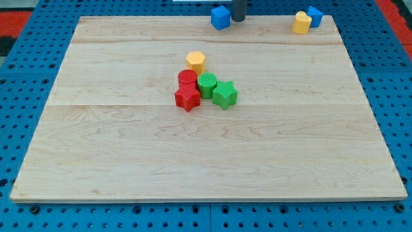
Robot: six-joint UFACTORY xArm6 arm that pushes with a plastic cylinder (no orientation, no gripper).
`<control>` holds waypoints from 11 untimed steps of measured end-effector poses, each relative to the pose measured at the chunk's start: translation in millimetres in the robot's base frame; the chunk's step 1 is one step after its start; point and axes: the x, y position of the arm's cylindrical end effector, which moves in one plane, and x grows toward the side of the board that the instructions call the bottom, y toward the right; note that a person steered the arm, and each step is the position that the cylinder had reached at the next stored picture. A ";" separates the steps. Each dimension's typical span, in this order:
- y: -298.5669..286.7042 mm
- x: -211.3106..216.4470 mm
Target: Move the green star along with green circle and yellow hexagon towards top center
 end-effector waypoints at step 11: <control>19.4 252.6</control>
